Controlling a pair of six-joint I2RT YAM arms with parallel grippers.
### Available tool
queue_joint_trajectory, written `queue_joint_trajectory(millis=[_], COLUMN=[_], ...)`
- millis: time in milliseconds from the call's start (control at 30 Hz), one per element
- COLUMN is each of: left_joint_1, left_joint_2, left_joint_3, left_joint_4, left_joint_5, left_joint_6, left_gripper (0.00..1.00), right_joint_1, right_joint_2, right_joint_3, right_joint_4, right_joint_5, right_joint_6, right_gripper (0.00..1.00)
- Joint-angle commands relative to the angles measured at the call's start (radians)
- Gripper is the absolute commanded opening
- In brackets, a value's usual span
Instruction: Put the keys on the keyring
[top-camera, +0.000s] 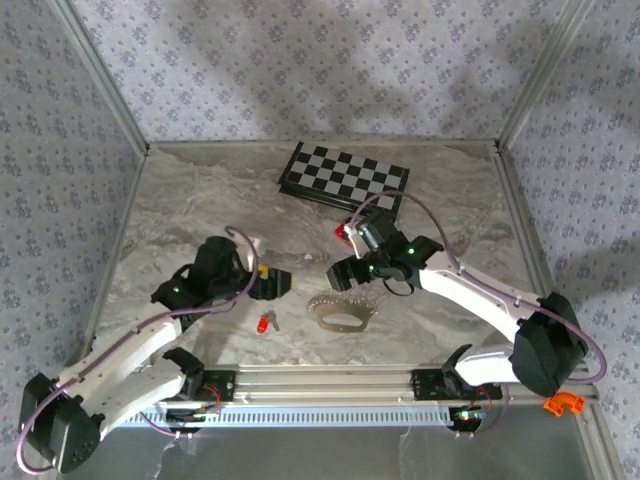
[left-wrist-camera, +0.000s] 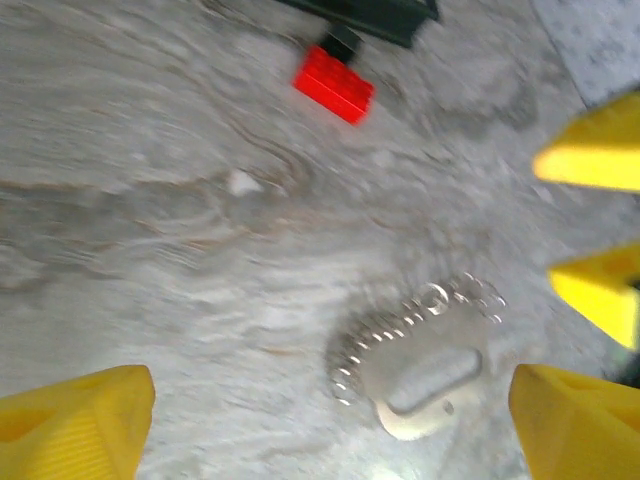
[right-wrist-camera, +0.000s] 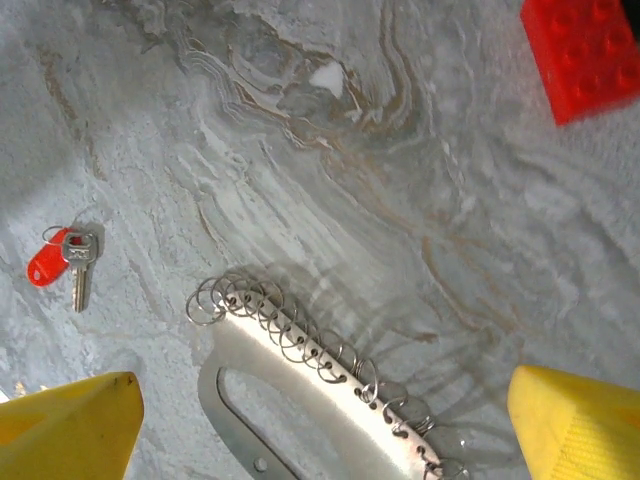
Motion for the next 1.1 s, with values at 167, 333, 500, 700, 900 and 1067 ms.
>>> queue_joint_trajectory(millis=[167,333,500,700,900,1067], left_joint_1=[-0.285,-0.381,-0.425,-0.449,-0.467,-0.479], left_joint_2=[0.139,0.318,0.438,0.566,0.665,0.735], left_joint_3=[0.014,0.122,0.232,0.345,0.418,0.452], left_joint_4=[0.004,-0.074,-0.154,-0.270,-0.352,-0.397], left_joint_5=[-0.195,-0.301,-0.352,-0.402,-0.443,-0.477], left_joint_6=[0.025,0.085,0.119,0.148,0.170,0.188], left_gripper=[0.73,0.65,0.56,0.48,0.42,0.38], right_joint_1=[-0.193,-0.289,-0.314,-0.336,-0.350,-0.369], right_joint_2=[-0.207,-0.335,-0.425,-0.494,-0.524,-0.529], right_joint_3=[-0.239,-0.324,-0.352,-0.374,-0.402,-0.408], right_joint_4=[0.129,0.155,0.124,0.097,0.106,0.099], right_joint_5=[-0.183,-0.203,-0.213,-0.224,-0.238,-0.244], right_joint_6=[0.177,0.210,0.207,0.195,0.199,0.195], right_gripper=[0.97,0.97,0.96,0.97,0.97,0.97])
